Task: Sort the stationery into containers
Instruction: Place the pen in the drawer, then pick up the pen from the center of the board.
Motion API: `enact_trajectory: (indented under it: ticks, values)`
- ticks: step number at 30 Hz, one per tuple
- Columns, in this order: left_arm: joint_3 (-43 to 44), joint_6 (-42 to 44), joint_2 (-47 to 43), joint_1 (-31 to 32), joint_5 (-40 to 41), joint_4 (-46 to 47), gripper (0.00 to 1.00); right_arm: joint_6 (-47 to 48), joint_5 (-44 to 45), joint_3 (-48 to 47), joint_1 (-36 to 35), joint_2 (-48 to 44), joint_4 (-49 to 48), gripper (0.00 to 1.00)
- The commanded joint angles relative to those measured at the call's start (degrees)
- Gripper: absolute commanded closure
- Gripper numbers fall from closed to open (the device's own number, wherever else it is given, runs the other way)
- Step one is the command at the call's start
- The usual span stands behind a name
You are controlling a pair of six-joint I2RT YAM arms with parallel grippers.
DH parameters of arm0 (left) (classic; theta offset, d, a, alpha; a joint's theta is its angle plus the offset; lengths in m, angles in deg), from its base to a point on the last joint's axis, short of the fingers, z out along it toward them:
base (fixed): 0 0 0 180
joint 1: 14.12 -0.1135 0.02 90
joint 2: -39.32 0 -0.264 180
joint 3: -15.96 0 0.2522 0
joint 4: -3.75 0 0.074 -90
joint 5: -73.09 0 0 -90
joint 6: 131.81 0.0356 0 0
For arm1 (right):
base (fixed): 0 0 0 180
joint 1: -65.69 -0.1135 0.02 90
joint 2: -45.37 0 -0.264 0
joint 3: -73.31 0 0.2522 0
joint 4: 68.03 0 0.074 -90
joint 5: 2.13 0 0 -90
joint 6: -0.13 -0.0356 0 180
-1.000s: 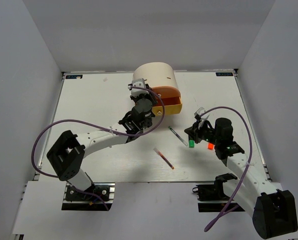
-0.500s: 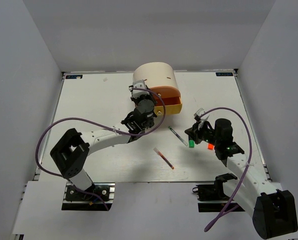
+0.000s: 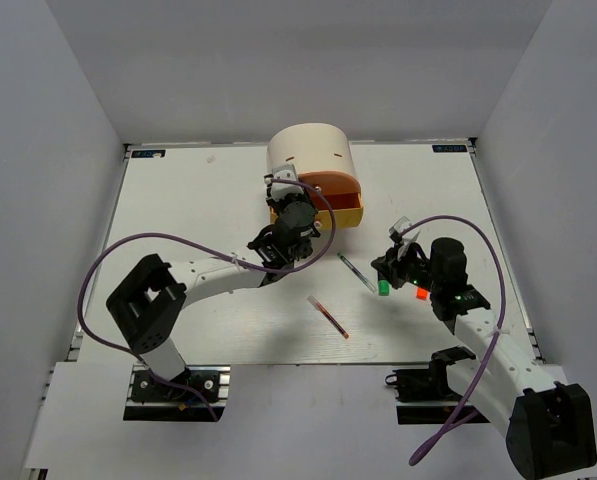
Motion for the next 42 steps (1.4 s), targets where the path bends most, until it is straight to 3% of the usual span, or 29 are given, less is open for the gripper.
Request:
enact_trajectory:
  ticks: [1, 3, 7, 8, 10, 14, 17, 18, 21, 26, 32, 42]
  values:
    - [1.2, -1.8, -2.7, -0.1, -0.8, -2.2, 0.55, 0.8, 1.1, -1.1, 0.3, -1.1, 0.5, 0.88]
    - [0.7, -3.6, -4.6, 0.4, -1.9, -3.8, 0.44, 0.0, 2.3, -1.6, 0.4, -1.1, 1.2, 0.79]
    - [0.1, -8.1, -8.4, 0.4, -5.0, -7.1, 0.28, -3.3, 4.3, -2.7, 0.4, -1.3, 3.1, 0.45]
    - [0.1, -9.4, -9.3, 0.4, -6.2, -8.5, 0.27, -3.8, 5.2, -3.0, 0.4, -1.4, 3.4, 0.31]
    - [0.1, -11.2, -11.7, 0.4, -8.6, -9.3, 0.23, -5.9, 6.8, -3.1, 0.3, -1.7, 4.1, 0.24]
    - [2.1, -13.4, -14.8, 0.4, -12.9, -14.4, 0.20, -8.7, 9.8, -4.9, 0.3, -1.8, 6.2, 0.26]
    - [4.0, -16.0, -16.5, 0.4, -16.6, -22.4, 0.17, -12.3, 14.4, -6.1, 0.7, -0.8, 7.5, 0.42]
    - [4.0, -16.9, -17.7, 0.4, -17.2, -27.4, 0.17, -13.4, 16.1, -7.3, 0.8, -0.1, 9.6, 0.55]
    - [4.1, -21.6, -20.0, 0.4, -19.3, -36.9, 0.15, -15.1, 19.0, -9.4, 1.3, 3.4, 13.1, 0.65]
    - [-3.4, -31.6, -27.9, 0.4, -21.8, -47.4, 0.03, -16.2, 18.9, -12.0, 2.0, 10.1, 16.7, 0.62]
    - [-13.4, -38.0, -35.4, 0.4, -23.0, -52.8, 0.01, -15.0, 21.1, -16.7, 2.0, 20.6, 18.6, 0.45]
    - [-19.3, -42.6, -38.8, 0.4, -25.2, -55.7, 0.01, -15.5, 24.2, -21.1, 1.9, 32.1, 18.7, 0.45]
